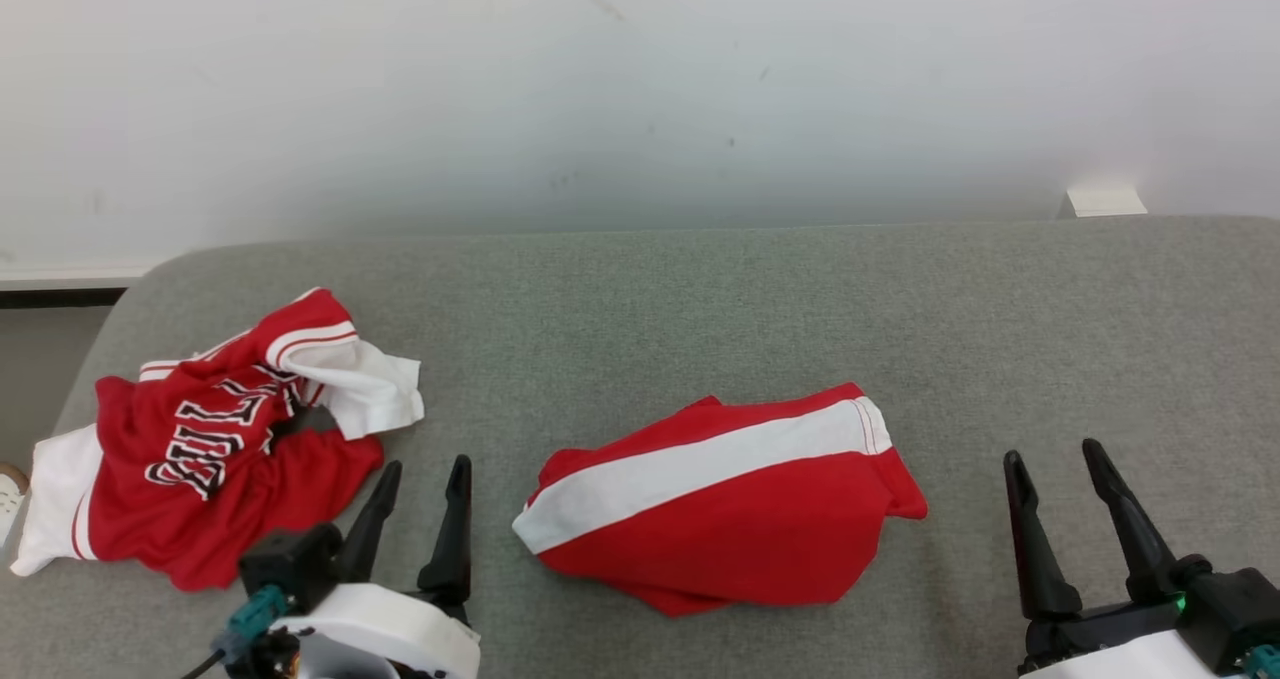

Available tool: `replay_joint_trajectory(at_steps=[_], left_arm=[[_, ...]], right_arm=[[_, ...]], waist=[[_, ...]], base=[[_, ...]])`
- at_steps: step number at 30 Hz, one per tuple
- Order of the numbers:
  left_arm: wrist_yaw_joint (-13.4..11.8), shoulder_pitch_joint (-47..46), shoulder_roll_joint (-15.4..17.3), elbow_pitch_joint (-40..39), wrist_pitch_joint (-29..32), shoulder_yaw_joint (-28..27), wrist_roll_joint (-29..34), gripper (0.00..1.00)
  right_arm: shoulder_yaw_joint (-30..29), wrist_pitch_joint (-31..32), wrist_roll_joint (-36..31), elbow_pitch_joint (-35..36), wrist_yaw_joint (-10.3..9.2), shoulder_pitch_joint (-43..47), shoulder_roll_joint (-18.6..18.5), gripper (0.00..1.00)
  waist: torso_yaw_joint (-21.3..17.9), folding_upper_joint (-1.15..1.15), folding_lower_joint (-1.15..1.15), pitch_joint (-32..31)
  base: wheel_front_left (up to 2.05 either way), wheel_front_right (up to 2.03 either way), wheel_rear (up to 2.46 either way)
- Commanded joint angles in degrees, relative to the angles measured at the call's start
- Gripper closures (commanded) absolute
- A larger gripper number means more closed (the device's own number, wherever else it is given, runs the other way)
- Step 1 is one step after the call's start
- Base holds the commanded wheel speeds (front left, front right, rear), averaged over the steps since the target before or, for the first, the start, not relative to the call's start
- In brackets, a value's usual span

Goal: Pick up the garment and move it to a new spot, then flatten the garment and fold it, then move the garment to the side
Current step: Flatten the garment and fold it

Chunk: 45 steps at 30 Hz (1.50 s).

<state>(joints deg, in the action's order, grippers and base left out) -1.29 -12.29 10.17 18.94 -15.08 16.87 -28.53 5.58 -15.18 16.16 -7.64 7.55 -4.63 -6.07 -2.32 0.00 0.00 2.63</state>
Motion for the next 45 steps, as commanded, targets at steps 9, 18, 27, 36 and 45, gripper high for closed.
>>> replay_joint_trajectory(at_steps=[9, 18, 27, 36, 45], left_arm=[[1.9, 2.0, -2.7, -0.4, -0.1, -3.0, 3.1, 0.0], [3.6, 1.7, -4.9, 1.1, -0.1, -4.4, 5.0, 0.0], [4.7, 1.9, -6.0, 2.2, -0.1, -5.7, 5.8, 0.0], [5.1, 2.3, -6.4, 3.2, -0.1, -7.0, 6.7, 0.0], [5.5, 3.0, -6.6, 3.1, -0.1, -7.8, 7.7, 0.0]], right_arm=[[5.8, 4.4, 4.9, -9.5, -0.12, -7.2, -3.8, 0.0], [11.1, 25.3, 20.9, -17.8, -0.12, -17.5, -7.3, 0.0], [10.2, 41.0, 31.0, -22.5, -0.12, -21.2, -9.3, 0.0], [10.3, 43.7, 36.7, -18.5, -0.12, -18.5, -9.8, 1.0], [12.1, 43.6, 44.0, -5.3, -0.12, -14.5, -12.0, 1.0]], waist=[[3.2, 0.0, 0.0, 0.0], [8.3, 0.0, 0.0, -0.2], [12.3, 0.0, 0.0, -0.5], [11.6, 0.0, 0.0, -1.0], [6.9, 0.0, 0.0, -1.8]], base=[[0.0, 0.0, 0.0], [0.0, 0.0, 0.0], [0.0, 0.0, 0.0], [0.0, 0.0, 0.0], [0.0, 0.0, 0.0]])
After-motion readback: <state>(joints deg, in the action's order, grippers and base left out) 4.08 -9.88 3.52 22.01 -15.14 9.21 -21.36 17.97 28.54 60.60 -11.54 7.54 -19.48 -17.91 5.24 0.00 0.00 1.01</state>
